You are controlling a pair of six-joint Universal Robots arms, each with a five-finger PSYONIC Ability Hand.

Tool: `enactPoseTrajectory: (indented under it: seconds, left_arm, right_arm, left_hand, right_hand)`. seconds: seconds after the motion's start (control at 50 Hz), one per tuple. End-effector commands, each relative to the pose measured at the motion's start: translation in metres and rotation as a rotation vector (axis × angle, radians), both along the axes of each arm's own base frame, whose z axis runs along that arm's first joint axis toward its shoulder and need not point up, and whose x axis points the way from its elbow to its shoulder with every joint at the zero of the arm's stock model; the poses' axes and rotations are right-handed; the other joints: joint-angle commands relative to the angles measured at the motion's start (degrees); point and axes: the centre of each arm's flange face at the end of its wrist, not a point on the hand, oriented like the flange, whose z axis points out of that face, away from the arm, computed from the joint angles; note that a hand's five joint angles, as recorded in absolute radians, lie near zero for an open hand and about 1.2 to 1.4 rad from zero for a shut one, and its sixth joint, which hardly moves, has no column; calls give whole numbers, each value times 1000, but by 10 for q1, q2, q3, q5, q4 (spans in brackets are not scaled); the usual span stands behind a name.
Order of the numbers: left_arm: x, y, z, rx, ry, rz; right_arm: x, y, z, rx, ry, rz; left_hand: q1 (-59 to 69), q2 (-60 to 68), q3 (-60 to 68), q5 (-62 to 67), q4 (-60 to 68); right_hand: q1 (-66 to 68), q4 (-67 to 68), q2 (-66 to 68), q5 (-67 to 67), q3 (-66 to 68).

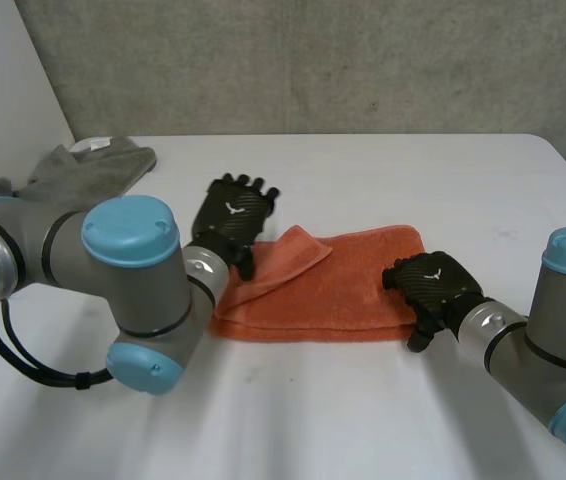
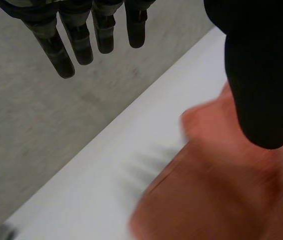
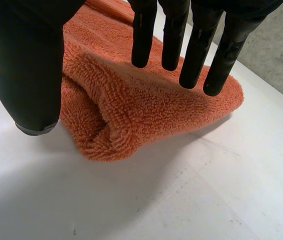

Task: Fold the laundry.

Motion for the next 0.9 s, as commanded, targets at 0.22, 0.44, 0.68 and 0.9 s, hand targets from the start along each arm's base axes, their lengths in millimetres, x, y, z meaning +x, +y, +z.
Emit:
enactPoseTrajectory:
  seconds: [0.22, 0.44, 0.68, 0.9]
  left_arm:
    - [-17, -20, -39, 18, -68, -51]
    - [27, -80, -25, -67, -87, 295]
    - [23, -40, -28, -7, -117, 189]
    - [33, -23, -21, 15, -133, 191]
  right_arm:
    - [0, -1, -2, -13, 11, -1]
    - [-3, -2, -2, -33, 21, -16]
    - [1, -5, -1, -53, 12, -9]
    - [-9, -8, -1, -51, 49, -26]
  left_hand:
    - [6, -1, -5, -14, -1]
    - [5, -3, -7, -16, -2]
    - [-2, -10, -13, -23, -9]
    - [-2, -10, -13, -23, -9]
  right_hand:
    - [125, 81, 91, 87, 82]
    - [152, 108, 117, 114, 109]
    - [308, 264, 274, 270, 265]
    - [575, 531, 541, 537, 532]
